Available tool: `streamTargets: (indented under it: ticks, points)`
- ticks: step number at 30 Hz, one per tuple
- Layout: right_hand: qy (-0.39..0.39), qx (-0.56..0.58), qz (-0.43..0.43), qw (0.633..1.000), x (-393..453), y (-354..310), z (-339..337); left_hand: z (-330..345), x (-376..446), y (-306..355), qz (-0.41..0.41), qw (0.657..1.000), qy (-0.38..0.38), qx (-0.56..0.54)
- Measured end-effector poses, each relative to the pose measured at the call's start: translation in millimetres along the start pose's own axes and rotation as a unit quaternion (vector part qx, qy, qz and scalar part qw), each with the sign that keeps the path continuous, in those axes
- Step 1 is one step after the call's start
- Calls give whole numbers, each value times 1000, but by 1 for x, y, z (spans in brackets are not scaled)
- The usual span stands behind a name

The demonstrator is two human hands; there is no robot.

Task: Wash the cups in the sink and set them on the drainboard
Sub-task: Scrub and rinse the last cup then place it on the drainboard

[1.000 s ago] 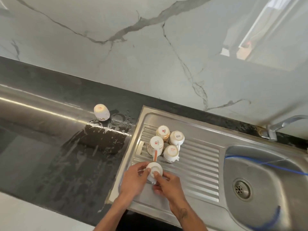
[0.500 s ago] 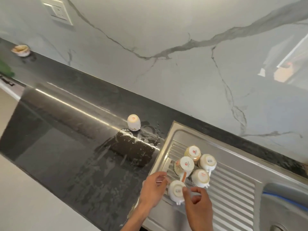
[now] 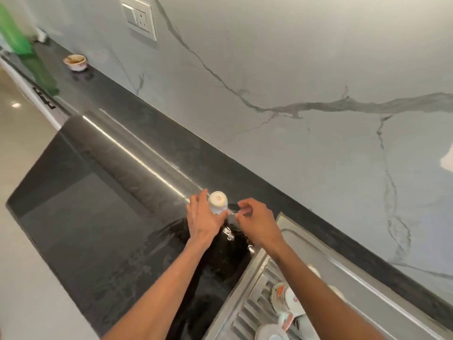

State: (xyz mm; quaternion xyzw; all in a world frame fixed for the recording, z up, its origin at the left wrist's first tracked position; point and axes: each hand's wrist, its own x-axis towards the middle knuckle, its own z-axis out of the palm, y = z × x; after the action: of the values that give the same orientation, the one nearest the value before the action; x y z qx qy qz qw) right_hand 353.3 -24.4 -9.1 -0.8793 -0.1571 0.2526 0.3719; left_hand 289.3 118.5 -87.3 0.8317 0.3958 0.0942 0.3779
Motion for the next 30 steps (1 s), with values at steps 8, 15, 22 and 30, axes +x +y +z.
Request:
streamTargets:
  ticks: [8,15,22,30]
  points:
    - [-30,12,27,999,30,25,7,16,12,-2,48,998,31,19]
    - [1,103,11,995,-28,55,-42,14,-57,47,176,983,-29,-44]
    - [159,272,109,943,-149,140,-136,56,-162,129,290,948,-123,-47]
    - [240,401,166,868,-325,261,-209,158,-340,210,412,860,-295,-52]
